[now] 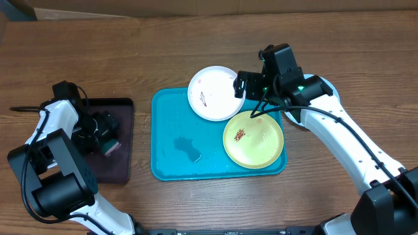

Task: Clean dirty plates on tray and stack at the side
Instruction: 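Grasp the white plate rim with the right gripper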

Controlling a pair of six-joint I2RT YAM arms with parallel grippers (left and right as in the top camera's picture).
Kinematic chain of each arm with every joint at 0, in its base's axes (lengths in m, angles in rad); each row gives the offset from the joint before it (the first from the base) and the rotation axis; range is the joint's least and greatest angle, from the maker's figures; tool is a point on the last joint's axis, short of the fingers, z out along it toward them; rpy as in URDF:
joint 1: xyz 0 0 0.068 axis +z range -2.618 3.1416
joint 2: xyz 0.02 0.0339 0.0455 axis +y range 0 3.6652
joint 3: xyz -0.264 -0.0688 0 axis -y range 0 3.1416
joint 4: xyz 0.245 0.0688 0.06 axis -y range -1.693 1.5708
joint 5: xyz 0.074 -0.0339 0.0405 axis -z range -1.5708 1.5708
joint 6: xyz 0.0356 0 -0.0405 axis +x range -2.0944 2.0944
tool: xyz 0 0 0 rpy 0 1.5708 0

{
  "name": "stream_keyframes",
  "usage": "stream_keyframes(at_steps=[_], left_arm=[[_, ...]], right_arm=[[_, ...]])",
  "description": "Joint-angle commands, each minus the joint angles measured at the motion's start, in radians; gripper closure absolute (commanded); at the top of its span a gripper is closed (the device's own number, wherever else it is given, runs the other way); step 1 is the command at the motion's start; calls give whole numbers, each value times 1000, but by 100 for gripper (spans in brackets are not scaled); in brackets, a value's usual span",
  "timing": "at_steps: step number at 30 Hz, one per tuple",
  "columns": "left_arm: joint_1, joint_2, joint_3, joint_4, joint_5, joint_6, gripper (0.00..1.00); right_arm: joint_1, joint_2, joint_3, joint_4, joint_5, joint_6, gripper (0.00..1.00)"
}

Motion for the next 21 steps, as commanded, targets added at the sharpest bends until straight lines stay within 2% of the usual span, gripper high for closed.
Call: stream_keyframes(at_steps=[1, 8, 9, 13, 17, 21], left_arm=[[5, 3, -5, 3, -10, -14, 0], [5, 3, -5, -1, -10, -14, 5], [5, 3, -5, -2, -10, -14, 5], [4, 3, -5, 0, -10, -14, 6], [4, 3, -5, -3, -10, -14, 7], [4, 3, -5, -7, -10, -14, 8]], right_arm=[[3, 19, -2, 26, 64, -6, 0], [3, 192, -2, 125, 71, 6, 2], [3, 212, -2, 134, 71, 10, 4], [3, 269, -2, 183, 71, 10, 25], [3, 305, -2, 238, 71, 9, 34], [3, 340, -2, 262, 79, 9, 39]])
